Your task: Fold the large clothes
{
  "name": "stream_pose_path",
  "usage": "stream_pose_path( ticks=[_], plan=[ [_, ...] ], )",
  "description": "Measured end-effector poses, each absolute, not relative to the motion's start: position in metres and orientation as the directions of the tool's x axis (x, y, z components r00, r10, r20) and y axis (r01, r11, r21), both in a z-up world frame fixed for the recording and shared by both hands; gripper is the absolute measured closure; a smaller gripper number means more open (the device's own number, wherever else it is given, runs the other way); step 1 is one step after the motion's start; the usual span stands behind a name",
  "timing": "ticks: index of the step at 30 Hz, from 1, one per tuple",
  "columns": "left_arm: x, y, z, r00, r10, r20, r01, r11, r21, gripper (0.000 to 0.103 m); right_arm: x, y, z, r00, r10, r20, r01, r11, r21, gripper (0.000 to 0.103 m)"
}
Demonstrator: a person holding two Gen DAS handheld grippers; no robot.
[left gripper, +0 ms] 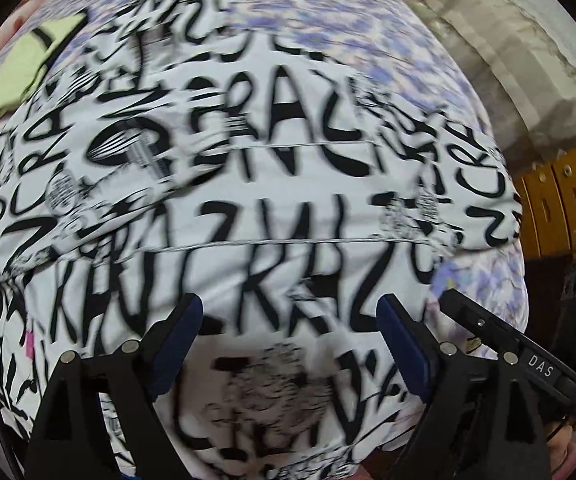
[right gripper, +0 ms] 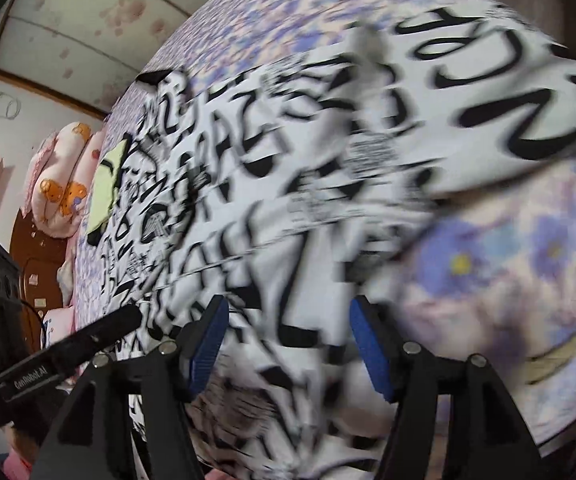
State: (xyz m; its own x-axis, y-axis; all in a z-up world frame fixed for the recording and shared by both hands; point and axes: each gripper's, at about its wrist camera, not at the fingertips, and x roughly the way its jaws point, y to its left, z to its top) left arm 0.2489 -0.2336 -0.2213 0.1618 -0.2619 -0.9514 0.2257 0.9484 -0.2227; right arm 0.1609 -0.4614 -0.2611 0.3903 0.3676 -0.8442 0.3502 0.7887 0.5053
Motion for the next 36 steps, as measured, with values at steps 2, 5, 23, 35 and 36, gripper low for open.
stream_pose_path(
  ticks=[2,5,23,35,36],
  plan=[
    [0.249,-0.257,-0.222,0.158,-0.25,-0.955,0.258,0.944,-0.204,0.015,0.149,-0.484,-0.261,0.398,0.351,-0.848,0.384,0.776,0.501,0.04],
    [0.248,-0.286,-0.221,0.154,-0.229,-0.961,0.305,0.936,-0.174,0.015,0.133,-0.523,-0.262,0.415,0.32,-0.852,0.447,0.744,0.497,0.04],
    [0.256,-0.435,-0.202,0.159,-0.242,-0.957,0.463,0.875,-0.144,0.015,0.108,-0.723,-0.284,0.552,0.125,-0.825,0.646,0.562,0.517,0.033],
    [0.264,-0.491,-0.208,0.216,-0.245,-0.945,0.474,0.873,-0.117,0.015,0.149,-0.806,-0.339,0.592,0.21,-0.778,0.683,0.381,0.623,0.033],
    [0.264,-0.492,-0.209,0.218,-0.245,-0.945,0.473,0.873,-0.117,0.015,0.152,-0.807,-0.345,0.584,0.235,-0.777,0.69,0.36,0.627,0.033]
  ],
)
